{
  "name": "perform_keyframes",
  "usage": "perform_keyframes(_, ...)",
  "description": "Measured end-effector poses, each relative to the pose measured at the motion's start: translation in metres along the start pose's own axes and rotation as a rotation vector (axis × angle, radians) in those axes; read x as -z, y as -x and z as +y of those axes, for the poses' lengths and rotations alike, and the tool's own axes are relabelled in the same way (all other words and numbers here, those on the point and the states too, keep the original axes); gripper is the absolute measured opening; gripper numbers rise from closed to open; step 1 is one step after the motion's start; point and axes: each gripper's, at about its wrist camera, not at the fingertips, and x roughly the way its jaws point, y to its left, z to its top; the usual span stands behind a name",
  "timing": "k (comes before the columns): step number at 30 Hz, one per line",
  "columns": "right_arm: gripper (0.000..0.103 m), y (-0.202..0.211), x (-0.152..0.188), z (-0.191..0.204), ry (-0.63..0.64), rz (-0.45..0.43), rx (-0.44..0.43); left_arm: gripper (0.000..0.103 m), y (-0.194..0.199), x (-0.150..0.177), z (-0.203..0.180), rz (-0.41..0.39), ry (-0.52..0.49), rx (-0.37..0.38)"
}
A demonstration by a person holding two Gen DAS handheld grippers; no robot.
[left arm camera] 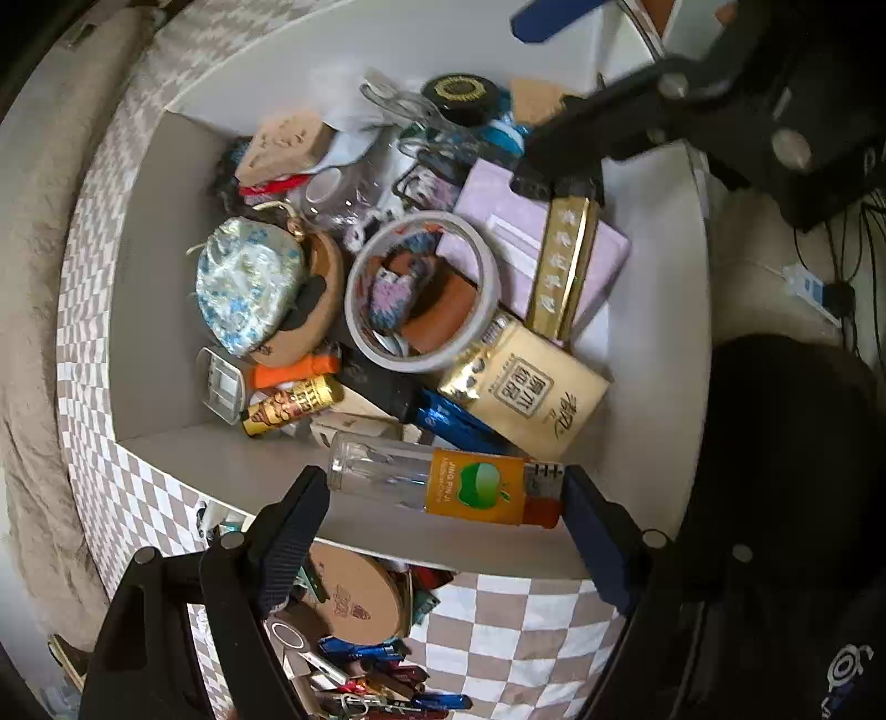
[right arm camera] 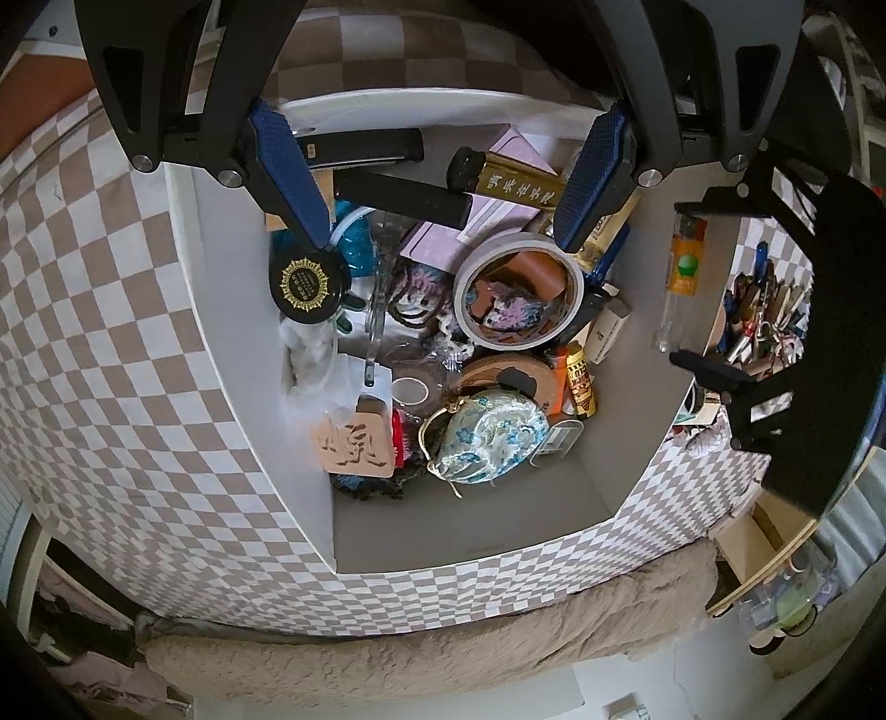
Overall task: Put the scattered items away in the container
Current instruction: 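Open the right gripper to drop the gold lighter while the left lowers its lighter, then open the left gripper to release the orange lighter into the box, then withdraw both grippers from the box back toward the heap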
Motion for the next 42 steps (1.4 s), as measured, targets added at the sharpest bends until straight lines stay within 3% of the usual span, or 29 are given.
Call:
perform_keyframes(5, 0.083, -0.002, 0.001, 0.001, -0.002, 0.004, -0.004, 0.087, -0.001, 0.001, 0.004, -0.004, 0.030, 0.014)
perform_keyframes(7, 0.083, -0.003, 0.001, 0.002, -0.001, 0.008, -0.004, 0.098, 0.000, 0.001, 0.004, -0.014, 0.036, 0.025)
perform_keyframes(8, 0.083, -0.003, 0.001, 0.002, 0.001, 0.009, -0.003, 0.099, 0.001, 0.001, 0.004, -0.018, 0.042, 0.030)
perform_keyframes(22, 0.083, 0.007, -0.003, 0.010, 0.014, -0.003, 0.013, 0.099, 0.019, 0.009, 0.018, -0.109, 0.131, 0.042)
perform_keyframes(37, 0.083, 0.042, -0.006, 0.026, 0.033, -0.060, 0.055, 0.099, 0.044, 0.038, 0.040, -0.240, 0.336, 0.026)
perform_keyframes(38, 0.084, 0.043, -0.006, 0.027, 0.033, -0.065, 0.057, 0.099, 0.045, 0.041, 0.041, -0.249, 0.350, 0.027)
perform_keyframes(39, 0.098, 0.045, -0.006, 0.028, 0.031, -0.069, 0.060, 0.099, 0.046, 0.044, 0.042, -0.257, 0.363, 0.031)
perform_keyframes(40, 0.103, 0.046, -0.006, 0.028, 0.029, -0.075, 0.064, 0.099, 0.047, 0.047, 0.042, -0.267, 0.378, 0.039)
perform_keyframes(42, 0.103, 0.046, -0.004, 0.031, 0.031, -0.088, 0.069, 0.099, 0.050, 0.053, 0.043, -0.296, 0.403, 0.058)
